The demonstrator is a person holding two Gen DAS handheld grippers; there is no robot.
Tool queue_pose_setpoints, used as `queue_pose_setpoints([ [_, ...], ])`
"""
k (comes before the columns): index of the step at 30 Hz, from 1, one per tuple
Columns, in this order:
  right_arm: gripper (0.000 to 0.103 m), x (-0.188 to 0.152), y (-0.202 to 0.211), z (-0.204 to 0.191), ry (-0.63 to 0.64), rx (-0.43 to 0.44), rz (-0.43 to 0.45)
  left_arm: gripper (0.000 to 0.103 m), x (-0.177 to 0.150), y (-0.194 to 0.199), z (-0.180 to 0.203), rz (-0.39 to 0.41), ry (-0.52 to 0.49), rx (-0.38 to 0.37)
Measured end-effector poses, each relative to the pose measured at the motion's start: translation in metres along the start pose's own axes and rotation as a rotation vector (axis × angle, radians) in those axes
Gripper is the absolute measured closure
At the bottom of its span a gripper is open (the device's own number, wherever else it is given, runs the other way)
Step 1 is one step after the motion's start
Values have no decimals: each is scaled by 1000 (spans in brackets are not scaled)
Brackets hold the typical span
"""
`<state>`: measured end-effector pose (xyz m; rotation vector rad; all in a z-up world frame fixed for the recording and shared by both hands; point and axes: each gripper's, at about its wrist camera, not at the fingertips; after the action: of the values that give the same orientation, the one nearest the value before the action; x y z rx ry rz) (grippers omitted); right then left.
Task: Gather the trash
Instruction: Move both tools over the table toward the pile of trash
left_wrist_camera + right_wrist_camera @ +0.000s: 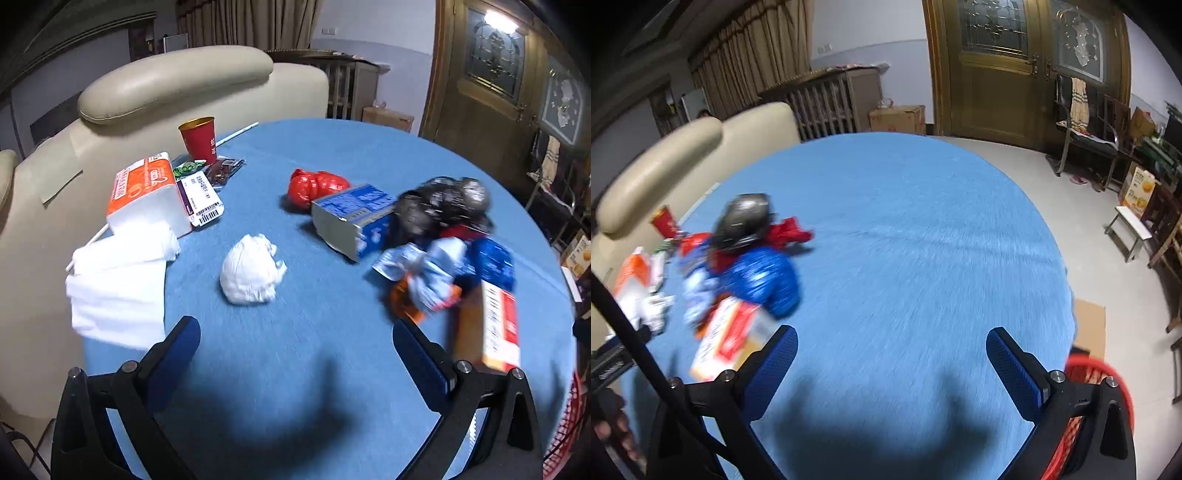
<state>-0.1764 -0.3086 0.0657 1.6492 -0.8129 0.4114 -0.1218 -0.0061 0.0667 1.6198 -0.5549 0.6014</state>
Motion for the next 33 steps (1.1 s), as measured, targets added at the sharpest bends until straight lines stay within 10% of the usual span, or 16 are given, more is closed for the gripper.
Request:
queue_pose_setpoints([
  [13,0,-59,84,-17,-120,136,70,0,-28,57,1,53,-25,-40],
  [33,0,-79,84,-30,-68,81,66,0,-43,60,9,46,-68,-59],
])
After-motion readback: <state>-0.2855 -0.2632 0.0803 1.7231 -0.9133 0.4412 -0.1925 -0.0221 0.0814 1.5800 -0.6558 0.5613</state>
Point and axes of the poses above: each gripper's, at about its wrist camera, not at the fingertips, and y roughly against the way its jaws point, z to its right, x to its top, and after that the axes turned 10 degrees about x, right-handed
